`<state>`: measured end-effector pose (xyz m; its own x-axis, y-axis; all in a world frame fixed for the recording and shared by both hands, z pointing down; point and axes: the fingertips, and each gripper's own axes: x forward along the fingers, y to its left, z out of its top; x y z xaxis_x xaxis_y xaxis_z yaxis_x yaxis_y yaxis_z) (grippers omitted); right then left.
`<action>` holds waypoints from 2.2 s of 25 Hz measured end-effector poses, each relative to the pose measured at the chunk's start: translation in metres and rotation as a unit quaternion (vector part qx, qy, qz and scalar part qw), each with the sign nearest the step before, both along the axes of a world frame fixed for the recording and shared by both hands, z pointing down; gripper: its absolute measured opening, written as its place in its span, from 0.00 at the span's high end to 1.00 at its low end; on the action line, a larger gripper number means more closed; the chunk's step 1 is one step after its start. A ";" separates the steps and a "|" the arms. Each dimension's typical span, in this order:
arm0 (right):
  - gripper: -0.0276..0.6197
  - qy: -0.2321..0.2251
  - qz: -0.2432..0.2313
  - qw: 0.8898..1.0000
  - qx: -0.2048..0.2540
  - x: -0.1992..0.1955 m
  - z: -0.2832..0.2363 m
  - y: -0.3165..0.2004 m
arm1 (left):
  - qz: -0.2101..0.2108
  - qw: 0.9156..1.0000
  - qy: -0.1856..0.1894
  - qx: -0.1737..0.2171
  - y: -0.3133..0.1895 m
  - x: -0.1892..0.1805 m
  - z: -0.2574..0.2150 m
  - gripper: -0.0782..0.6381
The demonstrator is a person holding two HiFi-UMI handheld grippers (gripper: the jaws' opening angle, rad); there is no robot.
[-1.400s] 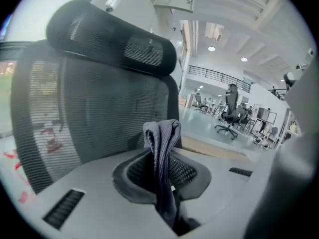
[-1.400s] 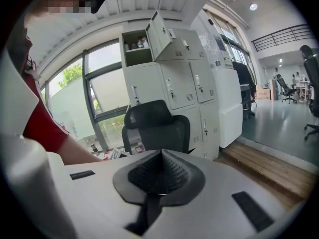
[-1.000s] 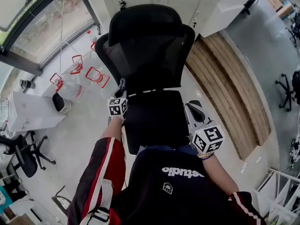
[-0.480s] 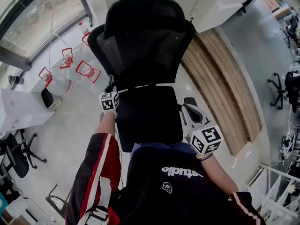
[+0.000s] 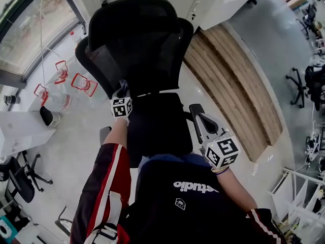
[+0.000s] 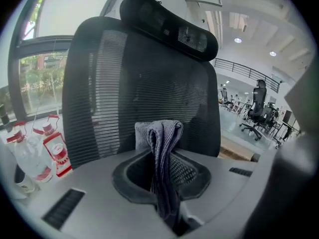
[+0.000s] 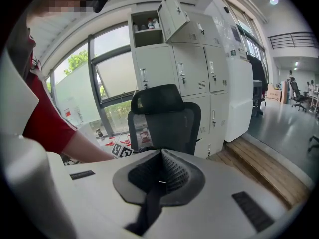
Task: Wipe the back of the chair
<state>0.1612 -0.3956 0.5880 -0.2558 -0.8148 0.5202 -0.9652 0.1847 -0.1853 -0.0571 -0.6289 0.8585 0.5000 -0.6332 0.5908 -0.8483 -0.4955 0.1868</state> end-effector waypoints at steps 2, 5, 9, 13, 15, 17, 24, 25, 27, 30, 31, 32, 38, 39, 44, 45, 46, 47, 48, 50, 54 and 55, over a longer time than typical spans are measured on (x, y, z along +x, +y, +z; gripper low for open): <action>0.94 -0.001 0.008 1.000 0.001 0.013 0.001 0.001 | 0.010 1.000 0.001 0.000 -0.001 0.021 0.000 0.81; 0.94 -0.004 0.021 1.000 0.002 0.035 0.002 0.005 | 0.025 1.000 0.003 -0.001 0.000 0.052 0.000 0.81; 0.94 -0.007 0.036 0.999 0.004 0.064 0.001 0.014 | 0.044 0.999 -0.002 -0.003 0.006 0.090 -0.001 0.81; 0.94 -0.007 0.049 0.999 0.000 0.096 0.003 0.022 | 0.060 0.998 -0.004 -0.002 0.009 0.130 0.001 0.81; 0.94 -0.007 0.054 0.998 -0.003 0.112 0.006 0.026 | 0.065 0.998 -0.003 -0.002 0.010 0.151 0.003 0.81; 0.94 -0.006 0.060 0.998 -0.005 0.129 0.009 0.031 | 0.072 0.997 -0.004 -0.001 0.012 0.174 0.007 0.81; 0.94 -0.005 0.091 0.996 -0.010 0.190 0.015 0.050 | 0.095 0.995 0.014 -0.011 0.030 0.267 0.015 0.81; 0.94 -0.006 0.095 0.995 -0.010 0.198 0.015 0.053 | 0.099 0.995 0.017 -0.011 0.033 0.280 0.014 0.81; 0.94 -0.008 0.102 0.995 -0.009 0.210 0.016 0.058 | 0.108 0.994 0.024 -0.010 0.038 0.304 0.010 0.81; 0.94 -0.015 0.106 0.994 -0.007 0.222 0.018 0.064 | 0.124 0.992 0.034 -0.006 0.047 0.332 0.003 0.81; 0.94 -0.018 0.106 0.994 -0.005 0.225 0.017 0.065 | 0.129 0.991 0.037 -0.004 0.051 0.339 -0.001 0.81; 0.94 -0.021 0.106 0.994 -0.002 0.228 0.017 0.065 | 0.134 0.990 0.040 0.000 0.053 0.345 -0.006 0.81; 0.94 -0.048 0.079 0.995 0.030 0.215 -0.001 0.038 | 0.133 0.988 0.078 0.026 0.064 0.348 -0.060 0.81; 0.94 -0.050 0.070 0.996 0.038 0.209 -0.006 0.033 | 0.135 0.987 0.084 0.033 0.067 0.346 -0.072 0.81; 0.94 -0.064 0.021 0.995 0.069 0.169 -0.033 0.007 | 0.125 0.984 0.096 0.083 0.074 0.311 -0.142 0.81; 0.94 -0.069 0.010 0.995 0.075 0.159 -0.039 0.000 | 0.125 0.983 0.096 0.097 0.075 0.300 -0.159 0.81; 0.94 -0.073 0.000 0.994 0.083 0.149 -0.046 -0.007 | 0.126 0.981 0.095 0.112 0.078 0.288 -0.176 0.81; 0.94 -0.075 -0.011 0.993 0.090 0.138 -0.053 -0.012 | 0.127 0.979 0.095 0.127 0.082 0.277 -0.193 0.81; 0.94 -0.077 -0.022 0.992 0.097 0.128 -0.061 -0.017 | 0.126 0.977 0.096 0.140 0.087 0.265 -0.210 0.81; 0.94 -0.080 -0.042 0.990 0.109 0.107 -0.074 -0.024 | 0.116 0.975 0.099 0.163 0.096 0.236 -0.245 0.81; 0.94 -0.087 -0.077 0.985 0.127 0.067 -0.096 -0.036 | 0.088 0.970 0.095 0.204 0.115 0.170 -0.307 0.81; 0.94 -0.088 -0.084 0.984 0.131 0.058 -0.100 -0.037 | 0.076 0.970 0.095 0.209 0.119 0.153 -0.320 0.81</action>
<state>0.2191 -0.4327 0.4875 -0.4661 -0.8533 0.2340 -0.8740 0.4028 -0.2719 0.0959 -0.5097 0.5384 0.6806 -0.7087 0.1860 -0.7299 -0.6778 0.0880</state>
